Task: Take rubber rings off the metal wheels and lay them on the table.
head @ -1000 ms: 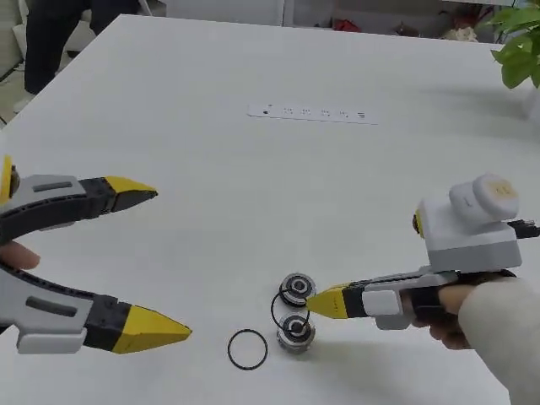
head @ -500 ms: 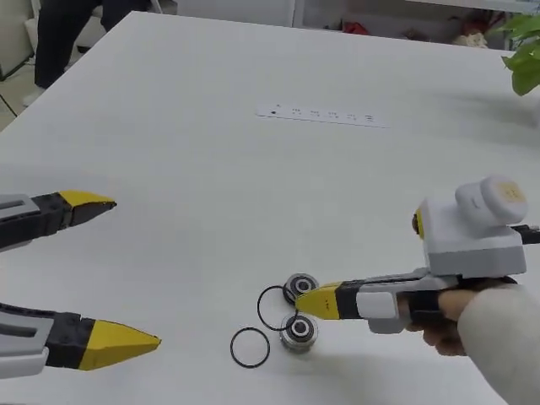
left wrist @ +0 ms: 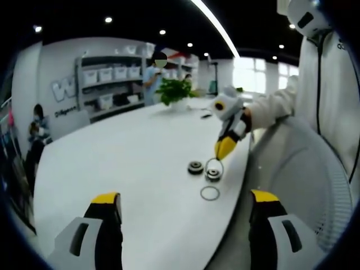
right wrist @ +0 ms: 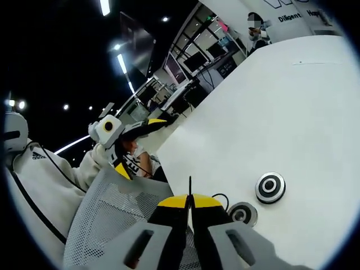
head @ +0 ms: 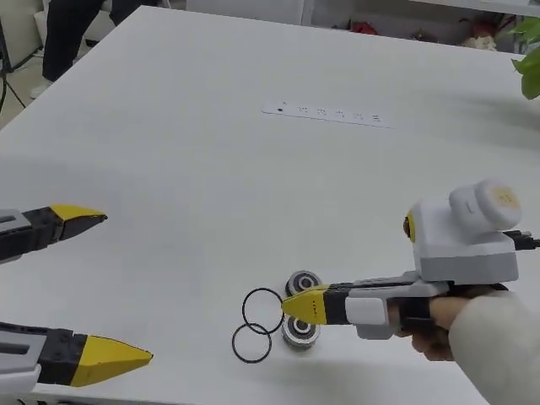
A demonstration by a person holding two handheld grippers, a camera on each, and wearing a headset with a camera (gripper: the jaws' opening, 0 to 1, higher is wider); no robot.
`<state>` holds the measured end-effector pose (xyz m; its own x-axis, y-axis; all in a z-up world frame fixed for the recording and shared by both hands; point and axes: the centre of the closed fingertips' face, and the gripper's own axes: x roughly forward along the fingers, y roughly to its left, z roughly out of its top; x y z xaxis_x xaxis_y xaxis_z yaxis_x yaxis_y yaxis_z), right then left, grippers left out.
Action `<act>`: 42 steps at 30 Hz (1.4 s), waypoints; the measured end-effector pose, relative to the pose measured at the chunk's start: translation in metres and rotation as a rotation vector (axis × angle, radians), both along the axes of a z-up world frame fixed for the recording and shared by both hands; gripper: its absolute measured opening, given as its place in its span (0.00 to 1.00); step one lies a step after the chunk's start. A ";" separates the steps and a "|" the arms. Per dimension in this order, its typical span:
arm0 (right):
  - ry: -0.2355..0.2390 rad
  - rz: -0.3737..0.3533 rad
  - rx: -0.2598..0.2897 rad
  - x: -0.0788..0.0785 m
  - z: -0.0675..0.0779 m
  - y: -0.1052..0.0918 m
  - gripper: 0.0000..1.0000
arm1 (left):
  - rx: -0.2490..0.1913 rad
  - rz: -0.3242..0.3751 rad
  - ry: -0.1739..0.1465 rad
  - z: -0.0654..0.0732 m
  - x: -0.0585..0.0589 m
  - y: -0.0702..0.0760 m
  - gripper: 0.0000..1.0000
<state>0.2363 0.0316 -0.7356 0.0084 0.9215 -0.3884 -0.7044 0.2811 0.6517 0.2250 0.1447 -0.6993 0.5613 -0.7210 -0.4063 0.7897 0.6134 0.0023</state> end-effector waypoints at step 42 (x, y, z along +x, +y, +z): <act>-0.017 0.021 -0.169 -0.011 -0.056 0.011 0.00 | -0.007 0.011 0.004 -0.002 -0.003 0.001 0.95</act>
